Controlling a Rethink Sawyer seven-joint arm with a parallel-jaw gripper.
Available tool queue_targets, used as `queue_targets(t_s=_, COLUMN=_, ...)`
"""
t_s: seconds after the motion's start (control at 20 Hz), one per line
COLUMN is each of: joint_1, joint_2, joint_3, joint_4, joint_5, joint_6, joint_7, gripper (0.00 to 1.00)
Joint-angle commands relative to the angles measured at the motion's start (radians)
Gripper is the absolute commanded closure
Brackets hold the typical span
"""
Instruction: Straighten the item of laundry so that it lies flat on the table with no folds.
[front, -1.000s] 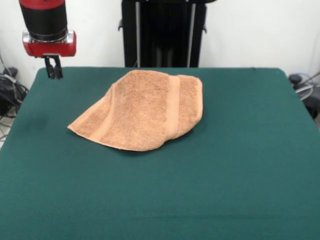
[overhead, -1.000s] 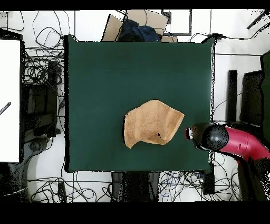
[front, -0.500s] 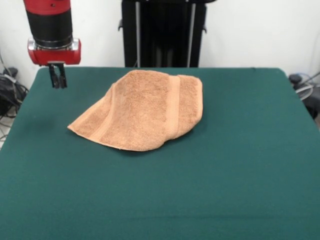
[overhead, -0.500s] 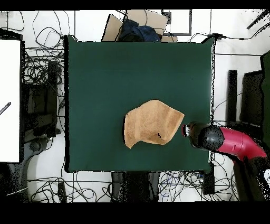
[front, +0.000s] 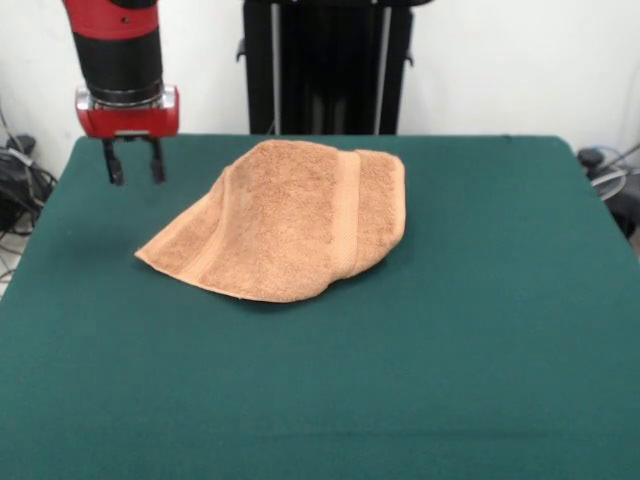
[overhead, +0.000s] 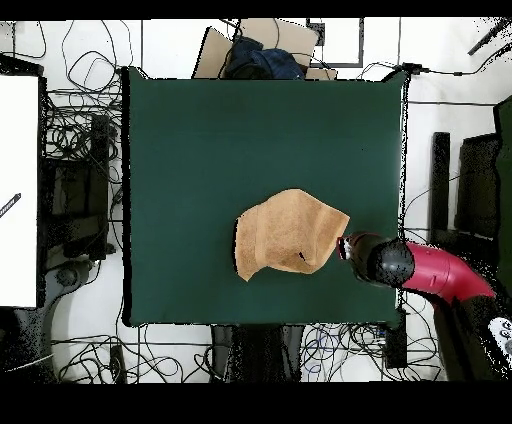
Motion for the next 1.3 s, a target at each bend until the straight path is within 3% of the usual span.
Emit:
queue_targets(t_s=0.05, joint_1=0.023, joint_2=0.021, joint_3=0.09, joint_4=0.092, joint_5=0.007, joint_6=-0.066, joint_7=0.053, gripper=0.0)
queue_targets(t_s=0.9, joint_1=0.036, joint_2=0.084, joint_3=0.096, joint_4=0.02, joint_5=0.012, joint_6=-0.004, joint_7=0.029, gripper=0.0)
queue_targets(t_s=1.3, joint_1=0.026, joint_2=0.157, joint_3=0.099, joint_4=-0.011, joint_5=-0.005, joint_6=-0.046, joint_7=0.025, gripper=0.0)
